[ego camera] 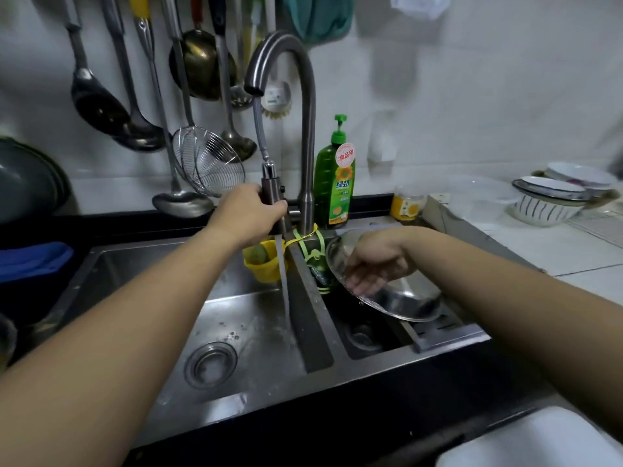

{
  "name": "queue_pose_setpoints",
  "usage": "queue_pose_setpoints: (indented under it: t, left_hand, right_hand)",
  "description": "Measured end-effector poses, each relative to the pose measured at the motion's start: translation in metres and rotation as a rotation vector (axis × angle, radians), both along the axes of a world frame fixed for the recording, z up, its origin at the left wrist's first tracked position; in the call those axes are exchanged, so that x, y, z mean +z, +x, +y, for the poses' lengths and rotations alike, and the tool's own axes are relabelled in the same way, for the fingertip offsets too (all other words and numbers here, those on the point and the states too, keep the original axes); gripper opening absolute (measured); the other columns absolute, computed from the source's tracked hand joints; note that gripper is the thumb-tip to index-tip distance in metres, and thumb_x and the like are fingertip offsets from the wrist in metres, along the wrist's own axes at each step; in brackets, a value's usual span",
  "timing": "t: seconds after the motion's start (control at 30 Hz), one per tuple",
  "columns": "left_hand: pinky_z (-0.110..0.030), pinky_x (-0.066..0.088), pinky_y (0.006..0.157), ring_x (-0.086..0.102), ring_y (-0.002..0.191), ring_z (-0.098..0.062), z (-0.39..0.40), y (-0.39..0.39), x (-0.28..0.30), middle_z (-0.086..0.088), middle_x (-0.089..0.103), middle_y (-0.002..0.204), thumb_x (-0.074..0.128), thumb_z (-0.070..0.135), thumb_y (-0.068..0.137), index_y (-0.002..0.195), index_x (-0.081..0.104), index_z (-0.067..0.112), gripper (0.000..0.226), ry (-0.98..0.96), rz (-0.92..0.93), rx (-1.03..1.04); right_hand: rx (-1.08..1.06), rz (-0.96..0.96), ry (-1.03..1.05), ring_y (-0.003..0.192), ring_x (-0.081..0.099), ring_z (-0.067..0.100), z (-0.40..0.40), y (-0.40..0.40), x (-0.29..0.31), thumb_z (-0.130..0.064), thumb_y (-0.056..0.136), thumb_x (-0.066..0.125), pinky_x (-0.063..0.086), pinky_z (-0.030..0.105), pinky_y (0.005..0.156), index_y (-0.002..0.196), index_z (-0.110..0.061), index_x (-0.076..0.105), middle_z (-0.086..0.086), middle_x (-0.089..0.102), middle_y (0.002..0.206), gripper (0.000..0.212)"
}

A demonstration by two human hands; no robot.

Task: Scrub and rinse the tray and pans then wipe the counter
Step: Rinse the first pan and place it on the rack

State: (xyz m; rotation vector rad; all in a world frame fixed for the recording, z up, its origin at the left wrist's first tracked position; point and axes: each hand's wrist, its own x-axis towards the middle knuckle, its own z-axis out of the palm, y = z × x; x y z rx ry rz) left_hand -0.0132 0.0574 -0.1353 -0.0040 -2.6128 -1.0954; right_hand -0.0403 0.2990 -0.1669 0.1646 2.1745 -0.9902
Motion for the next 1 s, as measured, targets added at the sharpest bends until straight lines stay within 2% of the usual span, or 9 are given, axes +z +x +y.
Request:
queue_pose_setpoints:
  t: [0.17,0.27,0.33,0.4,0.47,0.6,0.7,0.83,1.0]
  left_hand:
    - [-0.041,0.056,0.091,0.066,0.098,-0.026,-0.003,0.002,-0.004,-0.003,0.069,0.102,0.069,0.042,0.093,0.115,0.070,0.018,0.032,-0.014,0.012,0.026]
    - [-0.036,0.052,0.081,0.063,0.093,-0.023,-0.006,0.003,-0.004,-0.001,0.067,0.099,0.067,0.041,0.094,0.111,0.066,0.022,0.025,-0.053,-0.005,0.014]
    - [-0.033,0.046,0.076,0.061,0.091,-0.025,-0.015,0.004,-0.005,-0.001,0.066,0.095,0.066,0.042,0.091,0.102,0.063,0.023,0.022,-0.111,-0.004,0.036]
    - [-0.034,0.043,0.075,0.058,0.088,-0.028,-0.034,0.002,-0.002,-0.002,0.064,0.093,0.065,0.043,0.087,0.097,0.060,0.023,0.023,-0.169,0.011,0.075]
    - [-0.035,0.043,0.074,0.056,0.086,-0.027,-0.051,0.000,0.000,-0.001,0.063,0.091,0.065,0.042,0.086,0.095,0.059,0.023,0.022,-0.211,0.031,0.090]
    - [-0.042,0.054,0.080,0.061,0.084,-0.022,-0.079,-0.008,0.002,0.005,0.062,0.088,0.060,0.051,0.078,0.087,0.056,0.027,0.026,-0.204,0.091,0.088]
    - [-0.039,0.052,0.085,0.060,0.089,-0.019,-0.090,-0.014,-0.001,0.008,0.061,0.096,0.058,0.054,0.074,0.091,0.054,0.033,0.027,-0.171,0.164,0.078]
    - [-0.038,0.051,0.084,0.060,0.090,-0.019,-0.099,-0.019,-0.001,0.004,0.060,0.098,0.067,0.044,0.084,0.100,0.059,0.032,0.022,-0.131,0.219,0.052]
    - [-0.040,0.053,0.086,0.061,0.090,-0.016,-0.092,-0.013,0.011,0.007,0.063,0.099,0.068,0.044,0.088,0.104,0.064,0.029,0.022,-0.065,0.251,0.044]
  right_hand:
    - [0.101,0.088,0.136,0.082,0.069,0.029,0.006,0.006,0.009,-0.013,0.106,0.040,0.058,0.034,0.071,0.112,0.005,0.062,0.024,0.072,0.104,0.029]
    - [0.021,0.295,-0.113,0.089,0.068,0.029,-0.004,-0.008,0.014,-0.005,0.102,0.045,0.058,0.040,0.084,0.105,0.002,0.067,0.021,0.070,0.102,0.024]
    - [0.035,0.444,-0.127,0.096,0.068,0.027,-0.024,-0.020,0.012,-0.001,0.099,0.047,0.056,0.042,0.093,0.101,-0.006,0.069,0.013,0.070,0.101,0.023]
    - [0.219,0.677,0.117,0.106,0.064,0.026,-0.051,-0.038,0.007,-0.002,0.097,0.047,0.054,0.039,0.095,0.104,-0.014,0.069,0.004,0.067,0.106,0.026]
    - [0.465,0.912,0.422,0.118,0.059,0.030,-0.073,-0.058,-0.002,-0.008,0.094,0.052,0.050,0.038,0.097,0.122,-0.012,0.065,0.009,0.061,0.123,0.031]
    - [0.787,1.185,0.835,0.145,0.031,0.033,-0.112,-0.108,-0.012,-0.028,0.096,0.057,0.034,0.045,0.116,0.154,-0.010,0.034,0.013,0.032,0.157,0.064]
    - [0.926,1.219,1.121,0.154,0.010,0.032,-0.131,-0.139,-0.015,-0.041,0.104,0.040,0.017,0.047,0.123,0.157,-0.009,0.028,0.013,0.019,0.165,0.062]
    - [0.870,1.198,1.255,0.152,0.016,0.034,-0.139,-0.168,-0.010,-0.055,0.104,0.028,0.015,0.054,0.121,0.148,-0.013,0.046,0.011,0.034,0.160,0.064]
    - [0.758,1.136,1.044,0.150,0.018,0.035,-0.143,-0.149,-0.014,-0.049,0.102,0.039,0.021,0.053,0.120,0.149,-0.015,0.045,0.012,0.031,0.160,0.058]
